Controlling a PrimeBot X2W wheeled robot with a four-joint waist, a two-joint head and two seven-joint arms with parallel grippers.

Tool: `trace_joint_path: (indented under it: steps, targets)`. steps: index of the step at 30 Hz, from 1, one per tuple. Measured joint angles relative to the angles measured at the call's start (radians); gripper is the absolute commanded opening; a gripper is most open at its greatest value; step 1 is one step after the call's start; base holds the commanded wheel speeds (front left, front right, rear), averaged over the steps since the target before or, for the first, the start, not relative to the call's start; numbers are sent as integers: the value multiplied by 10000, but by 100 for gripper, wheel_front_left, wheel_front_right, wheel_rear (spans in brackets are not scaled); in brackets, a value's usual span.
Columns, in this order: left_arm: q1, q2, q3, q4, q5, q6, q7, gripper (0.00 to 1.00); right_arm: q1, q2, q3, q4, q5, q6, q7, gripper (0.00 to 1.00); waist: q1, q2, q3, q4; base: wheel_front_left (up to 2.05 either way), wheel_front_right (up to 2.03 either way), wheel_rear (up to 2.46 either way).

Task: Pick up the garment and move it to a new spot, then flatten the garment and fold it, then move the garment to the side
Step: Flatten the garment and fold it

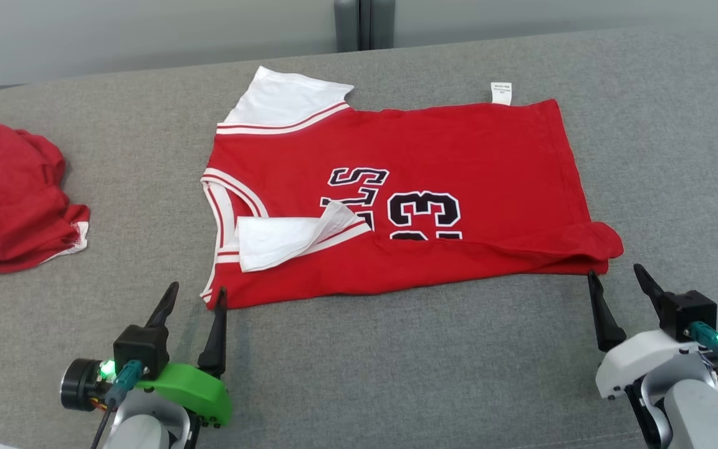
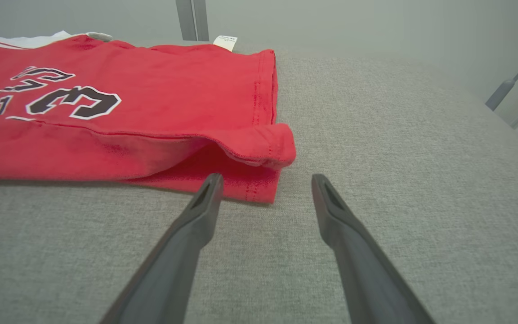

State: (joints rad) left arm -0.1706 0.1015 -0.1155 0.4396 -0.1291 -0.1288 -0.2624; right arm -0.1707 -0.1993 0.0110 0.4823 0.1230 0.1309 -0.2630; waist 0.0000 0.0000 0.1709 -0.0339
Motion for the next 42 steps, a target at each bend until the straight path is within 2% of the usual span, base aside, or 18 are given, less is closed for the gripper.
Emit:
trace_joint_path:
  steps: [10, 19, 20, 21, 22, 29, 42]
  targets:
    - [-1301, 449, -1593, 2104, -606, 0, 0, 100, -1920, -69, 700, 2272, 280, 0, 2, 100, 0, 0, 617, -260, 0, 0, 0]
    - [-2219, 407, -1879, 3273, -1394, -29, -46, 100, -2906, 81, 1179, 3622, 809, 0, -29, 100, 0, 0, 913, -192, 0, 0, 0]
    - [-2294, 385, -1929, 3417, -1482, -29, -67, 91, -2969, 102, 1212, 3676, 926, 0, -29, 96, 0, 0, 918, -174, 0, 0, 0]
    - [-2370, 364, -2023, 3545, -1626, -29, -77, 45, -3026, 119, 1275, 3745, 1039, -4, -29, 36, 0, 0, 916, -151, 0, 0, 0]
    - [-2442, 357, -2057, 3641, -1720, -29, -88, 0, -3048, 127, 1360, 3741, 1145, -2, -29, 0, 0, 0, 904, -134, 0, 0, 0]
    - [-2315, 362, -1877, 3452, -2069, -29, -27, 0, -2660, 102, 1613, 3239, 1762, 2, -17, 0, 0, 0, 595, -84, 0, 0, 0]
    - [701, 399, -780, 1158, -1860, -29, -17, 0, 234, -472, 2142, 986, 2698, 12, -12, 0, 0, 0, -627, 125, 0, 0, 0]
